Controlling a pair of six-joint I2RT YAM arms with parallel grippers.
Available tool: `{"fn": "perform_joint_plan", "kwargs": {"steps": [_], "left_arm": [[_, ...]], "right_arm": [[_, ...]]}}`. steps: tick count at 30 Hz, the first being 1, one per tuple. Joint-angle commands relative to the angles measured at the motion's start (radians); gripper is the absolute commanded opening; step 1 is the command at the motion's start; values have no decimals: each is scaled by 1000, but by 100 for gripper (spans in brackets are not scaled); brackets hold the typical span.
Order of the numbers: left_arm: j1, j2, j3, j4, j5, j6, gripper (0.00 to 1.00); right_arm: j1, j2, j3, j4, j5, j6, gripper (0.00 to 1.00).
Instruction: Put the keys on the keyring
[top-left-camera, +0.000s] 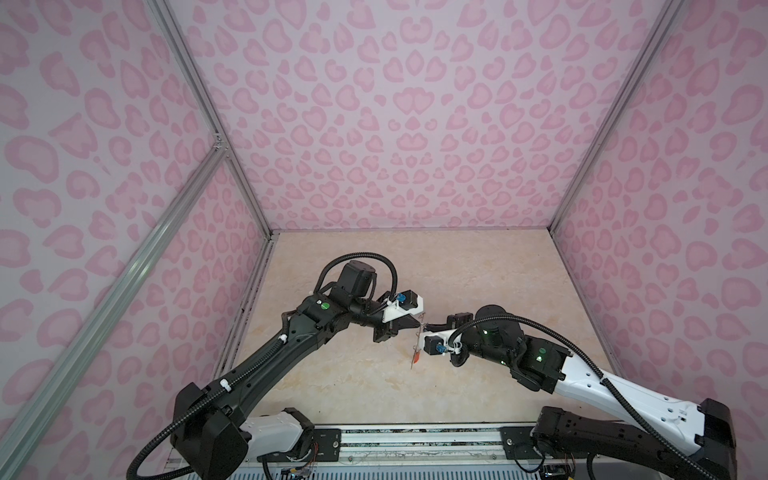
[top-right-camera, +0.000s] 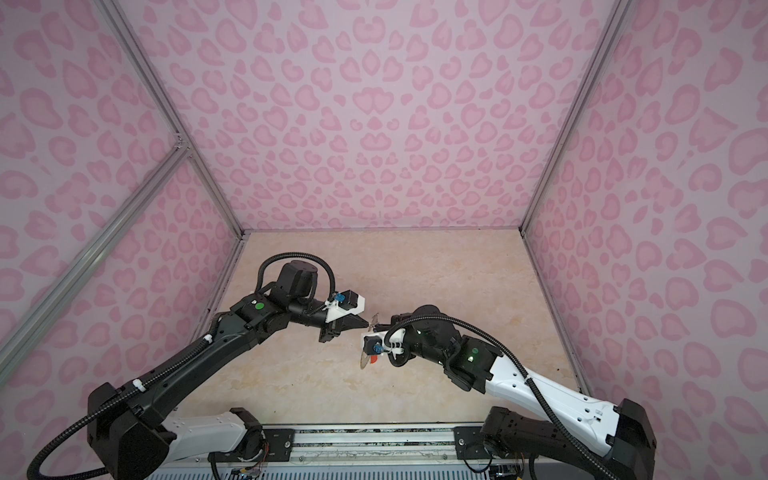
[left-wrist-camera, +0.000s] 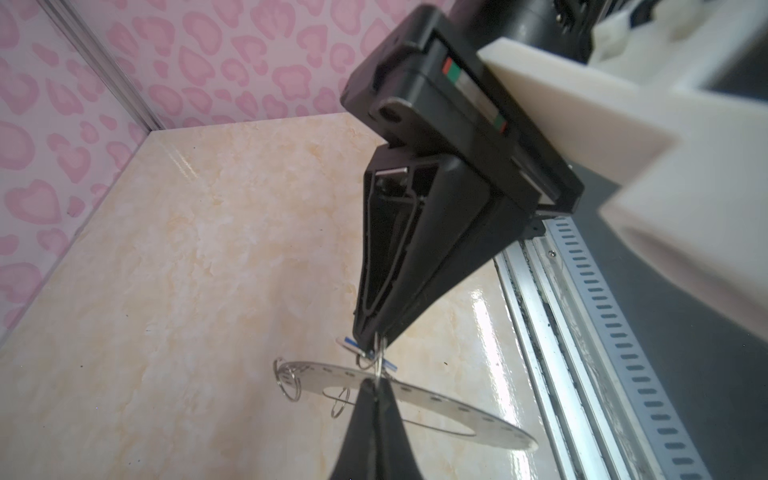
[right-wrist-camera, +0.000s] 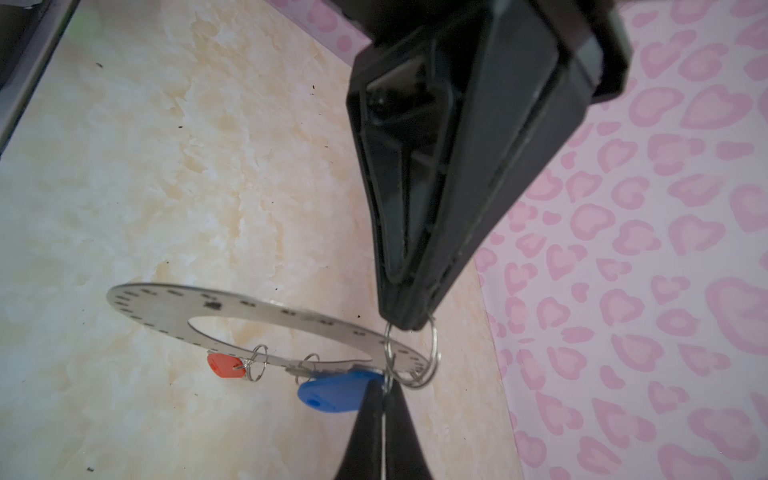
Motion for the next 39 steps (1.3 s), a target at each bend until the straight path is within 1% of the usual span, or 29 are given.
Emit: {"fn": "perform_joint_plan", "kwargs": {"steps": [1, 2, 4, 7, 14, 16, 18, 22, 29, 33, 39], "left_arm": [[3, -13, 17, 143, 55, -55, 3], [3, -13, 17, 152, 55, -62, 3], [3, -10, 16, 172, 49, -75, 3], [5, -12, 13, 203, 43, -96, 3], [5, -15, 4, 263, 41, -134, 3], [3, -16, 0, 274, 39, -139, 3], [3, -18, -1, 282, 39, -143, 3], [0, -22, -4, 280, 40, -142, 3], [-6, -23, -6, 257, 49, -124, 3], [-6, -24, 0, 247, 52, -117, 3], [-6, -28, 4, 243, 53, -108, 3]], "right_arm": [[0, -7, -2, 23, 50, 61, 21], [0, -16, -3, 29, 65, 75, 23], [-16, -39, -1, 41, 80, 163, 26], [-73, -78, 4, -7, -41, 269, 28], [-79, -166, -36, 59, -89, 416, 29], [-80, -171, -36, 94, -114, 457, 26], [-80, -167, -35, 119, -145, 482, 26], [-85, -158, -33, 161, -134, 524, 23], [-120, -144, -23, 221, -198, 587, 22], [-149, -136, -26, 257, -254, 626, 22], [-158, -93, 10, 219, -275, 628, 21]]}}
